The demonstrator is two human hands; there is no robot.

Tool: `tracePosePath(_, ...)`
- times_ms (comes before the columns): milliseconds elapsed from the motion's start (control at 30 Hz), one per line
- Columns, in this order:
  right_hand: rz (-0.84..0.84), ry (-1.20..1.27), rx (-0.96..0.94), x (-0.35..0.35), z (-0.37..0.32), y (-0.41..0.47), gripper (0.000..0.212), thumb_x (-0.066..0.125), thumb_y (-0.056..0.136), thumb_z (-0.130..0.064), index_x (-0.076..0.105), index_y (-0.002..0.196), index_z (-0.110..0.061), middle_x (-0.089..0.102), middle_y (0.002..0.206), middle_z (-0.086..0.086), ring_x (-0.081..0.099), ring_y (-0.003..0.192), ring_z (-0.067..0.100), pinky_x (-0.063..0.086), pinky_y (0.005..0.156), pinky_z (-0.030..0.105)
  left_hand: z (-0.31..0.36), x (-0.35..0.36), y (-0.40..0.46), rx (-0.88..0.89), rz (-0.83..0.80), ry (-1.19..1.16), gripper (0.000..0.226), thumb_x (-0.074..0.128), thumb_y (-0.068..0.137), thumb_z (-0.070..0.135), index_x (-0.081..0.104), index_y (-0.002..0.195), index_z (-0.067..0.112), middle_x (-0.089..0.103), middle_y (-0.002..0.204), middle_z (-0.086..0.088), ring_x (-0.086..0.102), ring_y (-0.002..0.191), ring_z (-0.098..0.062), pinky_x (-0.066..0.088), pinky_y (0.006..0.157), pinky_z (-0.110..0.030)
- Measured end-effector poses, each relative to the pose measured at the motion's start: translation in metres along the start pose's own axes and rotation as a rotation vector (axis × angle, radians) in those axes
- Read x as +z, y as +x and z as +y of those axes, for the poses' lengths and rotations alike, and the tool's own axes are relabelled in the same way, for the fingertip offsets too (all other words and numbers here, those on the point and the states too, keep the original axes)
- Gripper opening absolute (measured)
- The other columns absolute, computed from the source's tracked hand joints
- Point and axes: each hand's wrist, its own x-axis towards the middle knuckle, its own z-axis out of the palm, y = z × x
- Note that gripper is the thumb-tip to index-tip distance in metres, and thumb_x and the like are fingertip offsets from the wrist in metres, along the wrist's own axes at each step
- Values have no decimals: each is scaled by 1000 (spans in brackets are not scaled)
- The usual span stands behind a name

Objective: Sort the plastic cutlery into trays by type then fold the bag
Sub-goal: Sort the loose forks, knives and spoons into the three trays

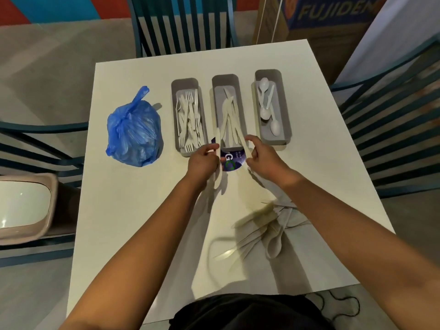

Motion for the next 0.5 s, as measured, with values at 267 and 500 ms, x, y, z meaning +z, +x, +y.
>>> tracePosePath(267, 1, -108, -17, -15, -11, 49, 44, 46, 90, 0, 51, 132, -16, 42, 65, -6, 43, 56, 8, 39, 55, 17, 38, 21, 53, 117, 26, 256, 28, 44, 90, -2, 63, 109, 8, 66, 110, -14, 69, 97, -25, 53, 81, -36)
tracePosePath(500, -43, -159, 18, -24, -19, 86, 45, 48, 91, -4, 49, 134, -15, 48, 72, -5, 53, 69, 17, 44, 63, 24, 63, 32, 89, 163, 64, 507, 32, 55, 81, -6, 65, 108, 8, 66, 113, -10, 64, 102, -24, 52, 80, -25)
